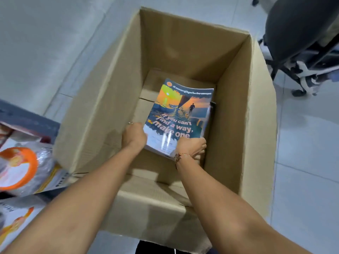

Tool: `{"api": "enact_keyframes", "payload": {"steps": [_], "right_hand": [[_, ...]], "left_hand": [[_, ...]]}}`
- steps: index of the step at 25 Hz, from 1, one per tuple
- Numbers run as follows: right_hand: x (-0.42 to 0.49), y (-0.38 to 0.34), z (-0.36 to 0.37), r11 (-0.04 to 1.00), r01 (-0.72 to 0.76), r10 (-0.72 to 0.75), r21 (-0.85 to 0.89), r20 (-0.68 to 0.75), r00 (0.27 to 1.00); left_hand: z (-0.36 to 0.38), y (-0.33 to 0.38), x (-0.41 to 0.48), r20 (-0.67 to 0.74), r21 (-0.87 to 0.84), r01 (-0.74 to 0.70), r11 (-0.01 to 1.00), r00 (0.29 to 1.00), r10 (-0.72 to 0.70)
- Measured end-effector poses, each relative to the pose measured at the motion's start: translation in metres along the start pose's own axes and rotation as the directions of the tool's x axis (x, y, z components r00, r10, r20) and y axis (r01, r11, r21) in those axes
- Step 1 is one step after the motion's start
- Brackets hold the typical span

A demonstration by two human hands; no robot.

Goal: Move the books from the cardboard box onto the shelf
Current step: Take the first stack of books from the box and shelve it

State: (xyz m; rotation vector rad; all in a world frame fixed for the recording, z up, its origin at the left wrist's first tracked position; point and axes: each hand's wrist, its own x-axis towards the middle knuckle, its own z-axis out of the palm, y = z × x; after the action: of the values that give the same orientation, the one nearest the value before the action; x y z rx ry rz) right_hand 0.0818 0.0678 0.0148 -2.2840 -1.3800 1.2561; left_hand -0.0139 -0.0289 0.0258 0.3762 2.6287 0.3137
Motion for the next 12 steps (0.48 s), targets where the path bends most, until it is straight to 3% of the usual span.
{"api": "enact_keyframes", "payload": {"steps": [3, 5, 7, 9, 11, 12], "right_hand": [[-0.049, -0.018, -0.033, 0.949, 0.242, -0.239, 0.2, -0.036, 0.97], [-0.109, -0.026, -0.054, 0.753, 0.476, -0.523, 0.455, -0.025, 0.852], [-0.175, -0.046, -0.074, 0.561, 0.562, -0.689, 0.608, -0.032, 0.724], [-0.246, -0.071, -0.091, 0.362, 0.577, -0.815, 0.733, -0.051, 0.577], [-0.327, -0.099, -0.109, 0.163, 0.52, -0.913, 0.838, -0.072, 0.402], [-0.358, -0.113, -0.12, 0.095, 0.49, -0.949, 0.866, -0.07, 0.307]], "left_hand": [[-0.063, -0.018, -0.055, -0.188, -0.214, -0.13, 0.968, 0.978, 0.09], [-0.113, -0.047, -0.11, -0.408, -0.328, -0.214, 0.92, 0.91, 0.067], [-0.162, -0.072, -0.161, -0.686, -0.316, -0.312, 0.896, 0.728, 0.011], [-0.216, -0.095, -0.213, -0.895, -0.188, -0.357, 0.915, 0.445, -0.01], [-0.276, -0.117, -0.273, -0.986, -0.061, -0.331, 0.942, 0.169, -0.005], [-0.302, -0.12, -0.297, -0.997, -0.015, -0.3, 0.954, 0.074, 0.007]]}}
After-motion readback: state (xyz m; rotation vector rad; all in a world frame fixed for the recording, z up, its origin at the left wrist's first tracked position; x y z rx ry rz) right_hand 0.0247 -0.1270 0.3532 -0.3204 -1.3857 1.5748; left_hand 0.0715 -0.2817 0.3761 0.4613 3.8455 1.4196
